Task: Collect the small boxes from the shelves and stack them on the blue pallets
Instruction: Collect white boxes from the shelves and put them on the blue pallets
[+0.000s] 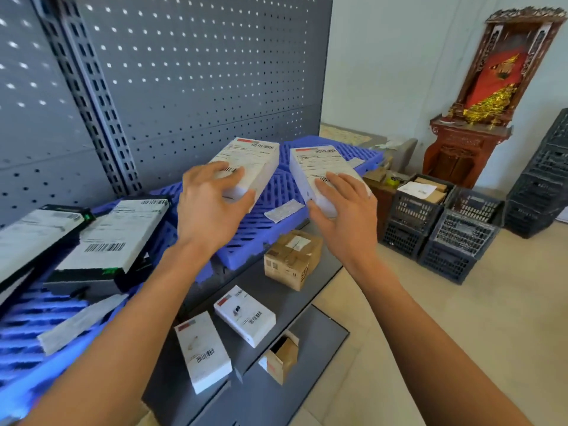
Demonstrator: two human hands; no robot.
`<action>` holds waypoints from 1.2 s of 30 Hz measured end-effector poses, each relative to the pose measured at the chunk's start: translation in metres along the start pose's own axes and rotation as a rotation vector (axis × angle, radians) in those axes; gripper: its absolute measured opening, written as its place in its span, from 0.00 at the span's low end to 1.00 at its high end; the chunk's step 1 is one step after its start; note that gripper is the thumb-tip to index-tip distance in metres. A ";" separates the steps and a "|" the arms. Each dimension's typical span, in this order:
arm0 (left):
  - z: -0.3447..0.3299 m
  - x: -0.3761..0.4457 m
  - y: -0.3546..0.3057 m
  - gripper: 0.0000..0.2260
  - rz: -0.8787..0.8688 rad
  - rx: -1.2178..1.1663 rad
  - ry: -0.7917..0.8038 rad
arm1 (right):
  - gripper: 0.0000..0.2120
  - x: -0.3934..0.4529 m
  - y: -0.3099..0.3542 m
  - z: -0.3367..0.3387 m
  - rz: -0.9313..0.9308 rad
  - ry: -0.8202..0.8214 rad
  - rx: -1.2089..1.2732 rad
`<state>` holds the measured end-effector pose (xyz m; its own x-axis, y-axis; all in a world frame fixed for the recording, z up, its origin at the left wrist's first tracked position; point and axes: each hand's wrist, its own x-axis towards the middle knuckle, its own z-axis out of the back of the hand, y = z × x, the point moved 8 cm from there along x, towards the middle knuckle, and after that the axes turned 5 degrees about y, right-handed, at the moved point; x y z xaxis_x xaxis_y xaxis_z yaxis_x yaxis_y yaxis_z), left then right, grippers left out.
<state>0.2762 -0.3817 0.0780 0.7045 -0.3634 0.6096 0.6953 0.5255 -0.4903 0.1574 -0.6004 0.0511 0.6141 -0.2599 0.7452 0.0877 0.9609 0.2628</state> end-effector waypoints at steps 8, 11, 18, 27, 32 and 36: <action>0.005 0.009 0.026 0.20 0.177 0.167 -0.063 | 0.18 0.049 0.008 -0.049 0.121 0.110 0.144; 0.008 0.006 0.032 0.21 0.238 0.210 -0.077 | 0.18 0.058 0.013 -0.063 0.153 0.156 0.186; 0.005 0.000 0.028 0.22 0.323 0.285 -0.082 | 0.15 0.068 0.021 -0.084 0.229 0.220 0.218; -0.005 -0.009 0.024 0.21 0.365 0.346 -0.060 | 0.15 0.063 0.020 -0.092 0.224 0.285 0.267; -0.012 -0.015 0.026 0.24 0.386 0.353 0.007 | 0.17 0.061 0.021 -0.098 0.221 0.363 0.247; -0.014 -0.017 0.022 0.25 0.396 0.404 0.044 | 0.19 0.059 0.026 -0.098 0.261 0.459 0.218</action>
<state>0.2814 -0.3746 0.0484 0.9118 -0.1059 0.3967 0.2731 0.8779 -0.3934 0.2727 -0.5815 0.0423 0.8760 0.0986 0.4722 -0.2463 0.9331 0.2621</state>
